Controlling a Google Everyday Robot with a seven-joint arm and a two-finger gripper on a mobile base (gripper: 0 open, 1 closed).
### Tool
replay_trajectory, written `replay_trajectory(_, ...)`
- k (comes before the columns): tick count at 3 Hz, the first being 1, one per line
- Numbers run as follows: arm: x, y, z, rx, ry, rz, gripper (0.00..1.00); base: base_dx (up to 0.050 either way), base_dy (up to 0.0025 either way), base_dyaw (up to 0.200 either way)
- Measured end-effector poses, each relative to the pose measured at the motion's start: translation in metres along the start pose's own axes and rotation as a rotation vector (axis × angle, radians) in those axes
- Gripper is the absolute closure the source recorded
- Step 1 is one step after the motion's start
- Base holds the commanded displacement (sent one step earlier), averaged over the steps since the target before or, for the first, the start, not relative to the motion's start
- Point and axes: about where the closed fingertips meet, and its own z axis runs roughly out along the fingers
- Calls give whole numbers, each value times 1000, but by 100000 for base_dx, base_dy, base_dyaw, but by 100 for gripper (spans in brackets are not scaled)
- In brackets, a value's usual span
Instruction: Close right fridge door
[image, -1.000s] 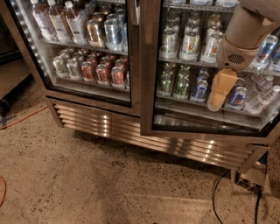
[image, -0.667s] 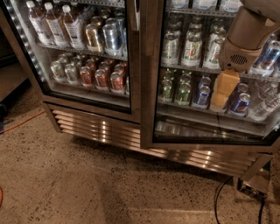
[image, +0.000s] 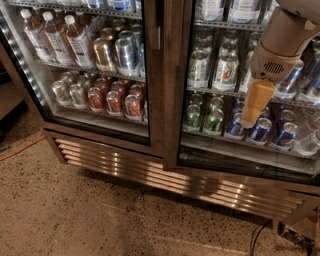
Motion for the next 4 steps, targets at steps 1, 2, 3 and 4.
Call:
replay_trajectory(1,0,0,0,0,0,0,0,4799,0,-16)
replay_trajectory(2,0,0,0,0,0,0,0,4901,0,14)
replay_trajectory(3,0,0,0,0,0,0,0,-4985,-36,256)
replay_trajectory(4,0,0,0,0,0,0,0,-5000,-2,13)
